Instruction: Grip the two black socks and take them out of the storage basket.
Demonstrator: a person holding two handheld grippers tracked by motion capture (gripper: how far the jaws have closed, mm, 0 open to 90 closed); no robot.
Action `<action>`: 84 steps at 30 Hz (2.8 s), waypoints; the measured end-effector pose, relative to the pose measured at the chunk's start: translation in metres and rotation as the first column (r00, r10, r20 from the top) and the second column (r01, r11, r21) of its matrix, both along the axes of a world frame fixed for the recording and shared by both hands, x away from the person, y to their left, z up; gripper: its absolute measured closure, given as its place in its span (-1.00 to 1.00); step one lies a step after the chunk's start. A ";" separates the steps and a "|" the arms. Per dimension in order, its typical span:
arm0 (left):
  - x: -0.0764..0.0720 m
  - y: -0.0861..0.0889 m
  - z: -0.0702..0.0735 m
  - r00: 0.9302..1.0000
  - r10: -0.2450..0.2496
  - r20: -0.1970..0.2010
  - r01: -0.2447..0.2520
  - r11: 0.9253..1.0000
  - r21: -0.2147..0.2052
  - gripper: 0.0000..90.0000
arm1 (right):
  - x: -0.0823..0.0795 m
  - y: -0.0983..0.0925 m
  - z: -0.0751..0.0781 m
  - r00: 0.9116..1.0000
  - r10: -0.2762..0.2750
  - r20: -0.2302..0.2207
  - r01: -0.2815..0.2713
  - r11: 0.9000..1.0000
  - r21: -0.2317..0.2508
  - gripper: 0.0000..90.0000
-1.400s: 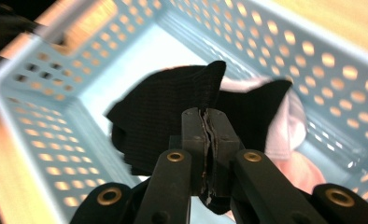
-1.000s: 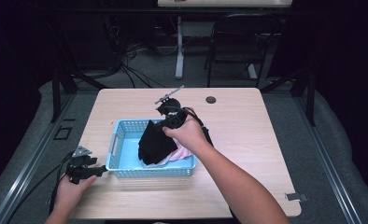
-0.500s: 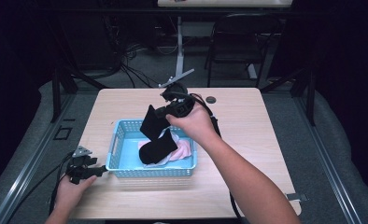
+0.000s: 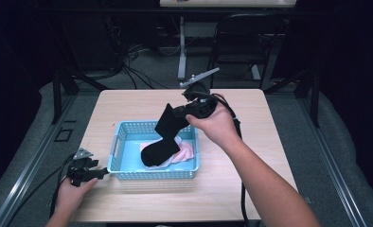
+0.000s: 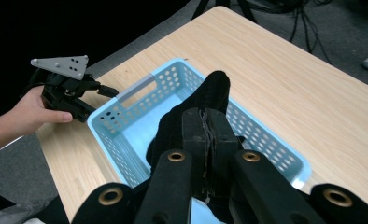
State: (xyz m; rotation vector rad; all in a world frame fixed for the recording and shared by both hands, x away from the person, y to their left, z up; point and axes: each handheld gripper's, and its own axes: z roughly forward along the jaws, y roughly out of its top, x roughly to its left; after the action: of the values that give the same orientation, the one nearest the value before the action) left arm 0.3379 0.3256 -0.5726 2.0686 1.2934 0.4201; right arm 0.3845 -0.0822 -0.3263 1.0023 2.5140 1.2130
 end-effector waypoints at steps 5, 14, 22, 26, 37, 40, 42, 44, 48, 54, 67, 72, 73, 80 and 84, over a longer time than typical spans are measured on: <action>0.000 0.000 0.000 1.000 0.001 -0.004 -0.001 1.000 0.001 -0.25 | -0.012 -0.028 0.006 0.999 -0.033 0.013 0.033 0.999 -0.006 0.96; 0.000 -0.001 -0.001 1.000 0.003 -0.005 -0.003 1.000 0.004 -0.25 | -0.028 -0.073 0.000 0.995 -0.101 0.004 0.101 0.995 -0.025 0.96; 0.000 -0.001 -0.001 1.000 0.002 -0.007 -0.002 1.000 0.006 -0.25 | -0.029 -0.091 -0.015 0.990 -0.136 -0.028 0.135 0.990 -0.028 0.96; 0.000 -0.001 -0.001 1.000 0.002 -0.008 -0.002 1.000 0.006 -0.25 | -0.026 -0.098 -0.034 0.987 -0.149 -0.062 0.148 0.989 -0.020 0.96; 0.000 0.000 -0.001 1.000 -0.001 -0.012 0.001 1.000 0.009 -0.25 | -0.010 -0.132 -0.109 0.947 -0.261 -0.189 0.256 0.965 -0.051 0.96; 0.000 -0.001 -0.002 1.000 0.000 -0.011 0.000 1.000 0.013 -0.25 | -0.007 -0.141 -0.124 0.932 -0.298 -0.207 0.289 0.954 -0.074 0.96; 0.000 -0.001 -0.002 1.000 0.002 -0.011 -0.001 1.000 0.012 -0.25 | -0.004 -0.149 -0.139 0.917 -0.336 -0.216 0.323 0.942 -0.092 0.96; 0.001 -0.001 -0.003 1.000 0.000 -0.010 0.001 1.000 0.013 -0.25 | -0.001 -0.160 -0.156 0.898 -0.376 -0.230 0.359 0.927 -0.111 0.95; 0.001 -0.002 -0.003 1.000 0.000 -0.012 0.000 1.000 0.014 -0.25 | 0.002 -0.172 -0.177 0.874 -0.415 -0.251 0.395 0.910 -0.128 0.95; 0.001 -0.002 -0.004 1.000 -0.003 -0.019 0.003 1.000 0.020 -0.25 | 0.002 -0.183 -0.204 0.839 -0.477 -0.262 0.456 0.879 -0.140 0.83; 0.000 -0.002 -0.004 1.000 0.000 -0.019 0.001 1.000 0.020 -0.25 | -0.001 -0.189 -0.208 0.831 -0.501 -0.243 0.489 0.865 -0.112 0.40; 0.000 -0.002 -0.004 1.000 0.000 -0.019 0.001 1.000 0.018 -0.25 | 0.001 -0.185 -0.197 0.849 -0.480 -0.219 0.463 0.877 -0.128 0.30; 0.000 -0.002 -0.004 1.000 0.000 -0.019 0.001 1.000 0.017 -0.25 | 0.001 -0.185 -0.197 0.849 -0.480 -0.219 0.463 0.877 -0.128 0.30; 0.000 -0.002 -0.003 1.000 -0.003 -0.016 0.004 1.000 0.016 -0.25 | 0.003 -0.175 -0.181 0.869 -0.455 -0.194 0.437 0.890 -0.129 0.32; 0.000 -0.002 -0.003 1.000 -0.003 -0.016 0.003 1.000 0.016 -0.25 | 0.005 -0.169 -0.175 0.875 -0.448 -0.184 0.430 0.894 -0.129 0.32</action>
State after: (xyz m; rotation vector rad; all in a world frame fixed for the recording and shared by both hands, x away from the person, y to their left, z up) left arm 0.3381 0.3241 -0.5758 2.0906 1.3001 0.4153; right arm 0.3892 -0.2516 -0.5008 1.6414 2.2631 0.8953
